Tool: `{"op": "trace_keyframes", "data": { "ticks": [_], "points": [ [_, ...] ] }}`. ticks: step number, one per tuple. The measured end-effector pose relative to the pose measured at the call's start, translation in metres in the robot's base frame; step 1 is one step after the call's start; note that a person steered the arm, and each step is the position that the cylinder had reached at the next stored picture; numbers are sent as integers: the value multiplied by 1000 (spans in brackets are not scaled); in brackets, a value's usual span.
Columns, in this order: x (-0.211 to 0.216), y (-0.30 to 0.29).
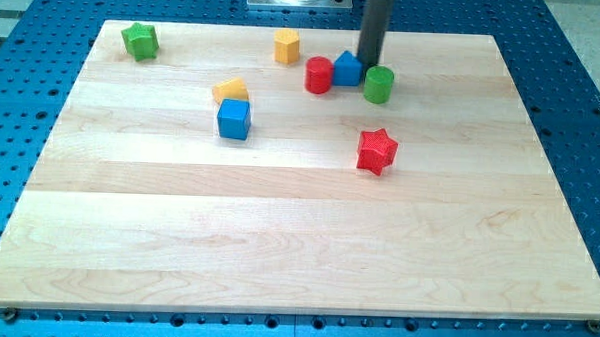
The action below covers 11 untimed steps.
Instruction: Move the green circle towards the top right
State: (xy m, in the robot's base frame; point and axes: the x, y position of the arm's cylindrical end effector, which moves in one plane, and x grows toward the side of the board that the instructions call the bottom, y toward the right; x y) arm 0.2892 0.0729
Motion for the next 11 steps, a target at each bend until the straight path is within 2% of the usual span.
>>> {"op": "trace_keyframes", "data": {
  "ticks": [1, 2, 3, 4, 5, 6, 7, 8, 9, 10, 11],
  "points": [
    [47, -44],
    [78, -44],
    [67, 29],
    [41, 39],
    [74, 1],
    [43, 24],
    [33, 81],
    [85, 62],
    [71, 36],
    [32, 36],
    [41, 7]
  ]
}}
